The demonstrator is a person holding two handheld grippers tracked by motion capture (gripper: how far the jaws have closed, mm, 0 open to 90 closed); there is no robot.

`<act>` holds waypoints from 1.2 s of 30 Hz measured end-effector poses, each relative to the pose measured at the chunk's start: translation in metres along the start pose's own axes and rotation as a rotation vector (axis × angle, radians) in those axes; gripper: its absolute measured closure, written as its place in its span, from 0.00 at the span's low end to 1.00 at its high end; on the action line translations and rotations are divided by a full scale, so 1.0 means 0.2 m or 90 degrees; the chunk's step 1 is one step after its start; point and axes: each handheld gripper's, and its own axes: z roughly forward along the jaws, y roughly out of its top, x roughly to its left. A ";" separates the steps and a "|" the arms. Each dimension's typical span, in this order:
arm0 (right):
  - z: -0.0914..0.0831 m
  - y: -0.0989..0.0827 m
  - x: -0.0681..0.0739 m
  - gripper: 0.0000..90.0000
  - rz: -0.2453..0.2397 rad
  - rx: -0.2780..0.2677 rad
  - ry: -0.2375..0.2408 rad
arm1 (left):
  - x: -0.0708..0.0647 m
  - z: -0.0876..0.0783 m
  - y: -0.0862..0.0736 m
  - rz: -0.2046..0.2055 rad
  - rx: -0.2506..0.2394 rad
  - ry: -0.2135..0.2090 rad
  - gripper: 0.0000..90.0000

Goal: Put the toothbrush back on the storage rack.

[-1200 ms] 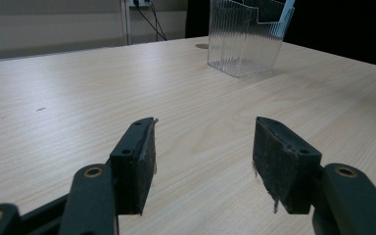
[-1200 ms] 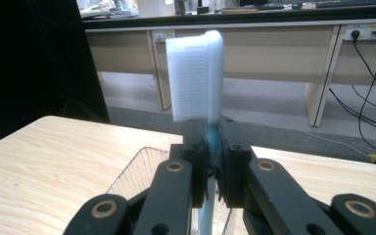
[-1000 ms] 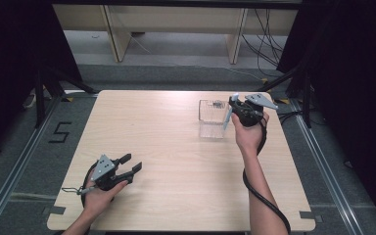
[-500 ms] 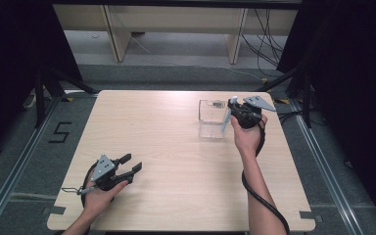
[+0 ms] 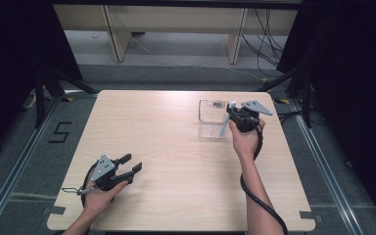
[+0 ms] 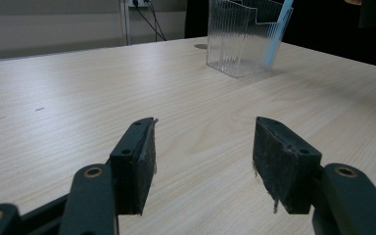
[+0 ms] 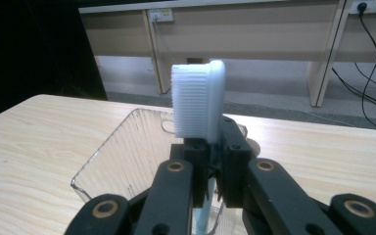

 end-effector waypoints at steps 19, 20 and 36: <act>0.01 -0.04 -0.01 0.77 0.013 0.021 -0.019 | 0.00 0.00 0.00 0.000 -0.004 -0.002 0.46; 0.01 -0.05 -0.01 0.73 0.006 0.010 -0.024 | 0.00 0.01 0.00 -0.001 -0.010 -0.006 0.46; -0.03 -0.04 0.01 0.40 -0.004 0.041 -0.037 | 0.00 0.01 0.00 -0.001 -0.009 -0.005 0.46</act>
